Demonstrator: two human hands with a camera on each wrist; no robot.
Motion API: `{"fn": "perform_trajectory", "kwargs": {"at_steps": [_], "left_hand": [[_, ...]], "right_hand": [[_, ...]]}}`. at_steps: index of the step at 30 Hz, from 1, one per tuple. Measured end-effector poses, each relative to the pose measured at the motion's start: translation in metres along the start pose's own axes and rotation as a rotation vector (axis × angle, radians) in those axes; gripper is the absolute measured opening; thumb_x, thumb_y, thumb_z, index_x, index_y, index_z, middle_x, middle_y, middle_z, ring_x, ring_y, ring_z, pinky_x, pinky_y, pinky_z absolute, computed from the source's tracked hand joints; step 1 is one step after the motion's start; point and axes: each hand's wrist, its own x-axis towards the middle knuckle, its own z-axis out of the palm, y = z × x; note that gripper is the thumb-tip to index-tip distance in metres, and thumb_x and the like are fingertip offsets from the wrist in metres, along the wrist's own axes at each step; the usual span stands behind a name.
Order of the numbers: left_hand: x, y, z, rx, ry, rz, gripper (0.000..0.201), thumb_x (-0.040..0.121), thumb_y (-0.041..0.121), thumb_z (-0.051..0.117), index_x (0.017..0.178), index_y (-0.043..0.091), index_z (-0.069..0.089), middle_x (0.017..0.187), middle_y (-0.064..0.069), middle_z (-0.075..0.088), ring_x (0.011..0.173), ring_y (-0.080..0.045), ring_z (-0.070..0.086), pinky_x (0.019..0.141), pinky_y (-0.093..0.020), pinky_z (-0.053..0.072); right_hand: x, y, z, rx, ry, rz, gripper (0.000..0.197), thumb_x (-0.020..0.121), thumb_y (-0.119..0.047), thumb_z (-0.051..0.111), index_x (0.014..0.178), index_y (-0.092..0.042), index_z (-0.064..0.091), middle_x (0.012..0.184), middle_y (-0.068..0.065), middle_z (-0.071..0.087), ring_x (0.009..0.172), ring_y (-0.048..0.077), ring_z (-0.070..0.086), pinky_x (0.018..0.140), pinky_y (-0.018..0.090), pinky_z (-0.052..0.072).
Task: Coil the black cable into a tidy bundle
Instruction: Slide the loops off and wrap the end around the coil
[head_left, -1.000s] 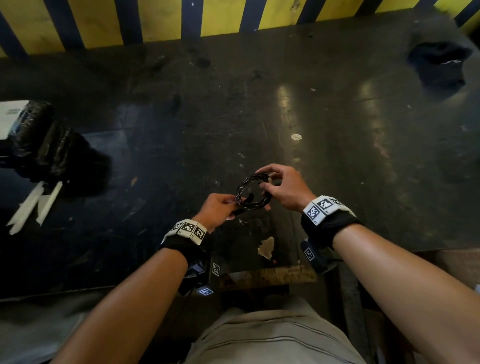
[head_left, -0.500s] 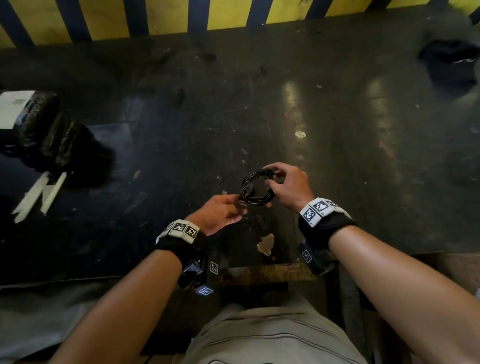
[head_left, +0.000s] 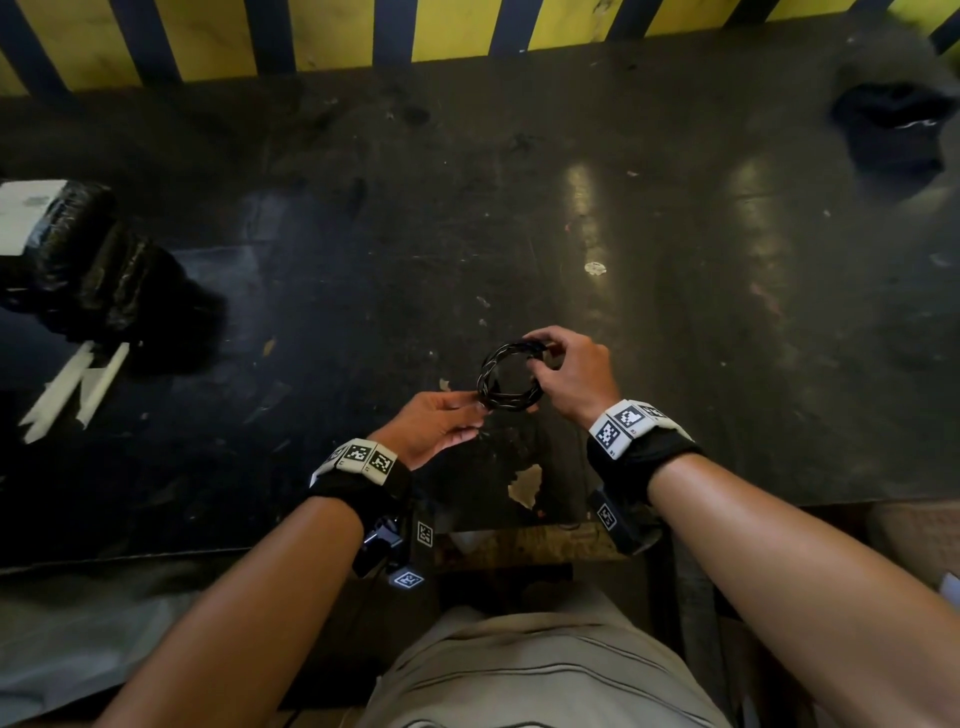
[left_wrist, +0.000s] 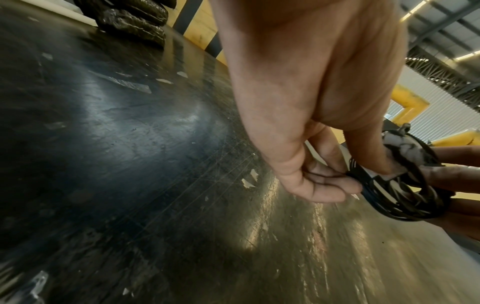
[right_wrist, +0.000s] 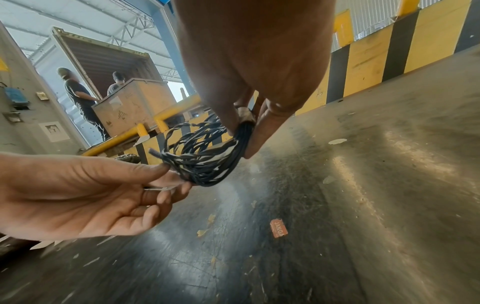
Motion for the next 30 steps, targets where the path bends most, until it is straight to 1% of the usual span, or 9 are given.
{"fn": "perform_trajectory", "kwargs": {"at_steps": [3,6,11,13,15,18,20,22,30], "left_hand": [[0.001,-0.001,-0.001,0.009,-0.023,-0.003,0.033,0.09,0.012,0.066,0.122,0.009,0.068,0.122,-0.005,0.071,0.114,-0.017,0.064,0.102,-0.033,0.049],[0.0,-0.002,-0.003,0.017,-0.062,-0.012,0.035,0.089,0.015,0.066,0.124,0.011,0.067,0.126,-0.005,0.07,0.118,-0.018,0.063,0.105,-0.035,0.048],[-0.004,-0.004,-0.003,0.059,-0.07,-0.014,0.026,0.095,0.019,0.061,0.119,0.015,0.069,0.119,-0.003,0.069,0.117,-0.02,0.06,0.097,-0.034,0.049],[-0.005,-0.007,-0.004,0.07,-0.074,-0.015,0.032,0.09,0.024,0.065,0.12,0.016,0.069,0.131,-0.01,0.065,0.126,-0.024,0.057,0.097,-0.034,0.048],[-0.007,-0.01,-0.005,0.06,-0.076,-0.018,0.037,0.084,0.027,0.067,0.119,0.016,0.069,0.128,-0.01,0.066,0.125,-0.024,0.057,0.098,-0.035,0.048],[-0.008,-0.015,-0.006,0.026,-0.081,-0.027,0.037,0.082,0.028,0.068,0.116,0.014,0.069,0.098,0.003,0.071,0.112,-0.02,0.058,0.103,-0.038,0.045],[-0.008,-0.017,-0.008,0.009,-0.075,-0.041,0.036,0.082,0.029,0.069,0.114,0.013,0.07,0.088,0.004,0.066,0.104,-0.019,0.058,0.104,-0.04,0.045],[-0.009,-0.018,-0.009,0.002,-0.059,-0.055,0.031,0.081,0.029,0.07,0.108,0.014,0.071,0.088,0.001,0.063,0.1,-0.018,0.058,0.099,-0.039,0.046],[-0.012,-0.016,-0.009,-0.051,-0.041,-0.077,0.029,0.078,0.027,0.074,0.105,0.016,0.072,0.096,-0.002,0.068,0.098,-0.017,0.062,0.094,-0.036,0.048]], "right_hand": [[-0.001,0.0,-0.002,0.009,-0.01,0.005,0.027,0.087,-0.01,0.071,0.111,-0.021,0.073,0.104,0.0,0.074,0.086,0.013,0.065,0.05,-0.003,0.04],[-0.002,0.001,-0.004,0.005,-0.01,0.003,0.027,0.087,-0.01,0.071,0.112,-0.021,0.073,0.106,0.001,0.074,0.09,0.013,0.065,0.05,-0.004,0.039],[-0.004,0.003,-0.007,0.058,-0.051,0.035,0.028,0.087,-0.009,0.072,0.114,-0.018,0.072,0.107,0.004,0.072,0.084,0.009,0.062,0.045,-0.001,0.041],[-0.005,0.004,-0.008,0.075,-0.088,0.05,0.03,0.086,-0.008,0.073,0.116,-0.016,0.072,0.107,0.005,0.071,0.083,0.007,0.061,0.045,0.0,0.042],[-0.006,0.006,-0.009,0.105,-0.108,0.067,0.031,0.086,-0.008,0.074,0.116,-0.015,0.072,0.106,0.005,0.07,0.079,0.001,0.059,0.046,0.001,0.043],[-0.009,0.007,-0.008,0.119,-0.106,0.094,0.031,0.084,-0.012,0.076,0.115,-0.018,0.073,0.102,0.002,0.072,0.08,0.003,0.065,0.06,0.01,0.055],[-0.01,0.007,-0.003,0.138,-0.109,0.118,0.031,0.082,-0.015,0.077,0.111,-0.023,0.073,0.099,-0.002,0.074,0.086,0.014,0.073,0.082,0.032,0.062],[-0.013,0.005,0.0,0.144,-0.119,0.13,0.03,0.081,-0.016,0.078,0.109,-0.026,0.073,0.097,-0.003,0.075,0.087,0.018,0.075,0.088,0.042,0.061],[-0.02,0.001,0.007,0.111,-0.067,0.108,0.028,0.082,-0.016,0.076,0.109,-0.024,0.074,0.095,-0.006,0.073,0.086,0.016,0.074,0.087,0.039,0.061]]}}
